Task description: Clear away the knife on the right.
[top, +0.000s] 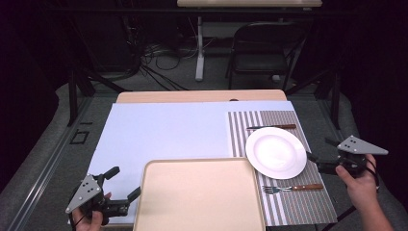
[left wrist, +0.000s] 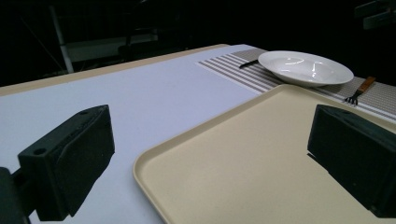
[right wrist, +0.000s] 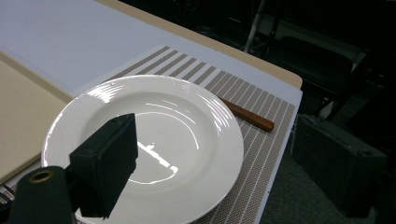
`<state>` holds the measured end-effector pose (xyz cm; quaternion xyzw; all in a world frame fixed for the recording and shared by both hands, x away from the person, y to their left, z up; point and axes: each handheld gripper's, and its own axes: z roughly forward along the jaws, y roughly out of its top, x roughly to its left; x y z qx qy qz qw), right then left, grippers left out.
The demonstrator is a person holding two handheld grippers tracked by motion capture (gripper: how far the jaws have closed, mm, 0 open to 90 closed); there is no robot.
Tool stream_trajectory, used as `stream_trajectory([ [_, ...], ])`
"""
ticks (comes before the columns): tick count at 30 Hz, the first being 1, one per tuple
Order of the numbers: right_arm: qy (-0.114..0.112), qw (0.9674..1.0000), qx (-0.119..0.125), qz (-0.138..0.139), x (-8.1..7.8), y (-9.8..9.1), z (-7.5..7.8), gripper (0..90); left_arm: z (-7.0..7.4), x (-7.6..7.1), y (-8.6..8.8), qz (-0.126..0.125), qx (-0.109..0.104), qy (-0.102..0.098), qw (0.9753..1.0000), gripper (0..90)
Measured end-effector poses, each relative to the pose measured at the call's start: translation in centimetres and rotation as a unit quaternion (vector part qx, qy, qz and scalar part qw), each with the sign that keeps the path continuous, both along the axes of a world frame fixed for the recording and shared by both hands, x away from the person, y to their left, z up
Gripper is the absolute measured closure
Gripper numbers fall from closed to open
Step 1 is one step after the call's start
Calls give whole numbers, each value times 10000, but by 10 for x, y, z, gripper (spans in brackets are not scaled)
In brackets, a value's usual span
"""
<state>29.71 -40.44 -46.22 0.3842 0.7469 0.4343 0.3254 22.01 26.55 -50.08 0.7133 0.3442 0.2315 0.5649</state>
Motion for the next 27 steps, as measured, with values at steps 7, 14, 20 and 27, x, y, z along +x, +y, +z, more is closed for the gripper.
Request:
stream_trajectory([
  [7, -77, 10000, -55, 31, 15, -7, 12, 146, 0, 0, 1, 12, 10, -12, 10000, 7],
  [14, -115, 9999, -51, 63, 45, -4, 16, 145, 0, 1, 2, 52, 7, 20, 10000, 7],
  [20, -6, 9999, 10, 109, 76, 4, 14, 145, -1, 2, 1, 17, 70, 6, 10000, 7],
  [27, 140, 9996, -174, 143, 112, 14, 8, 146, -3, 3, 1, 3, 83, 21, 10000, 7],
])
